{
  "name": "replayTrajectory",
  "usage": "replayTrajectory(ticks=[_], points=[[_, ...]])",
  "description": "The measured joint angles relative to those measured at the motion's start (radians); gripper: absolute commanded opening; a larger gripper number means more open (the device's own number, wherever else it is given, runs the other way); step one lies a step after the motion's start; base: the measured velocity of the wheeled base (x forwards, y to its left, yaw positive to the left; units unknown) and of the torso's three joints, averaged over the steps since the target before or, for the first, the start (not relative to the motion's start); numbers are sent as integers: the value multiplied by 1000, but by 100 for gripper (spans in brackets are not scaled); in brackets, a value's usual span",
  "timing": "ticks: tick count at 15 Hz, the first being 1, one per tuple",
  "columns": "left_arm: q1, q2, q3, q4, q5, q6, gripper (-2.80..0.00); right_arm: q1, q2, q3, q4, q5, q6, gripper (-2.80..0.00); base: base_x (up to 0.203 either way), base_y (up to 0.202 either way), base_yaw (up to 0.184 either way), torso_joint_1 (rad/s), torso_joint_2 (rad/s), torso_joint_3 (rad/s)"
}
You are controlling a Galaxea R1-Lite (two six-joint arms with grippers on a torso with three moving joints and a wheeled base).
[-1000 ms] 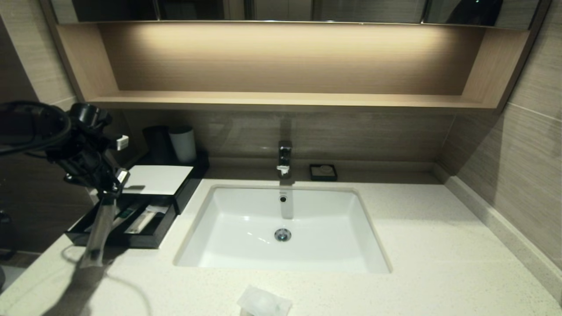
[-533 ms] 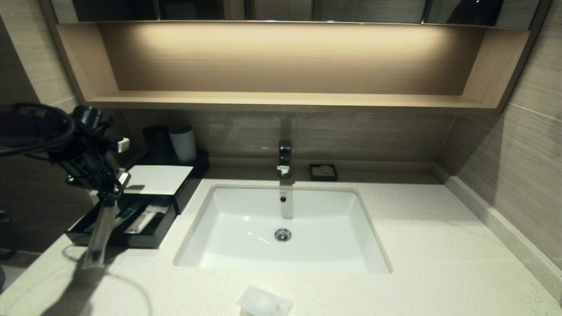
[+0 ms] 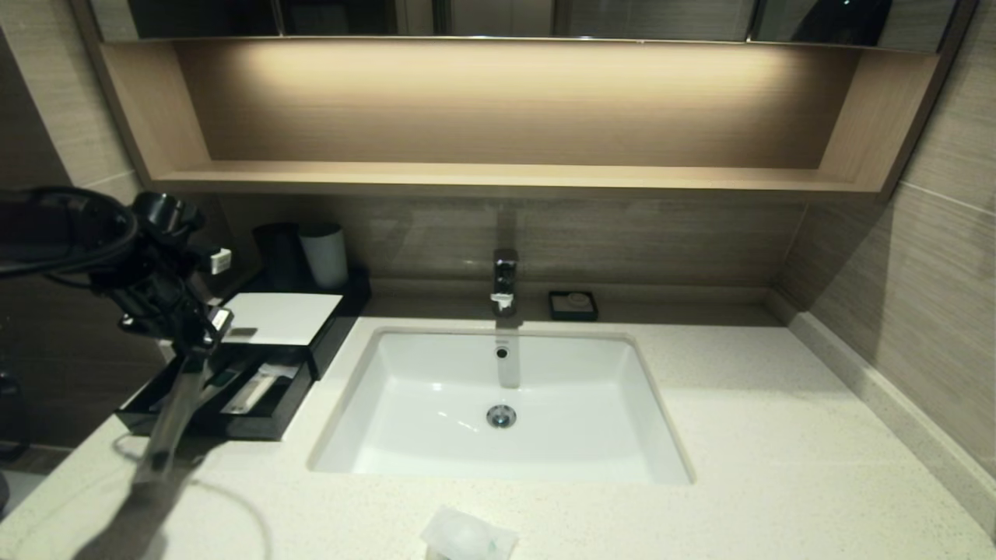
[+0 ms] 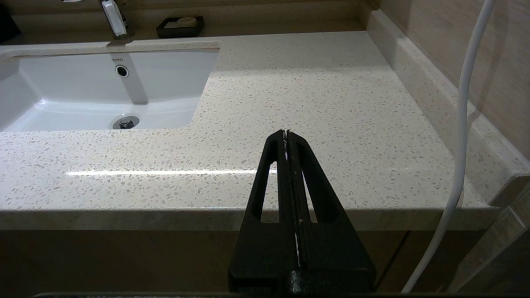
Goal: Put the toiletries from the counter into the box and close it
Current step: Place the bathroom toiletry into the drawer
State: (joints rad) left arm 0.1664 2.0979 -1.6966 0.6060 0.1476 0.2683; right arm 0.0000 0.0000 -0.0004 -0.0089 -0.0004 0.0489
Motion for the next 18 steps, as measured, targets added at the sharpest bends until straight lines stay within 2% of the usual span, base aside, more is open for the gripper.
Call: replayTrajectory(ticks=[10, 12, 14, 15, 16, 18], points=[[0, -14, -4, -1, -2, -20, 0, 0, 0, 0, 0, 0, 0, -280, 0, 0, 0, 0, 0, 0], [0, -52, 0, 7, -7, -45, 0, 0, 0, 0, 0, 0, -1, -280, 0, 0, 0, 0, 0, 0], [-10, -96, -1, 52, -8, -121, 0, 0, 0, 0, 0, 0, 0, -280, 0, 0, 0, 0, 0, 0], [-23, -124, -3, 94, -9, -185, -262, 0, 0, 0, 0, 0, 0, -280, 0, 0, 0, 0, 0, 0], [-37, -147, -3, 134, -12, -234, -280, 0, 0, 0, 0, 0, -1, -280, 0, 0, 0, 0, 0, 0], [-78, -199, 7, 242, -35, -363, -280, 0, 0, 0, 0, 0, 0, -280, 0, 0, 0, 0, 0, 0]])
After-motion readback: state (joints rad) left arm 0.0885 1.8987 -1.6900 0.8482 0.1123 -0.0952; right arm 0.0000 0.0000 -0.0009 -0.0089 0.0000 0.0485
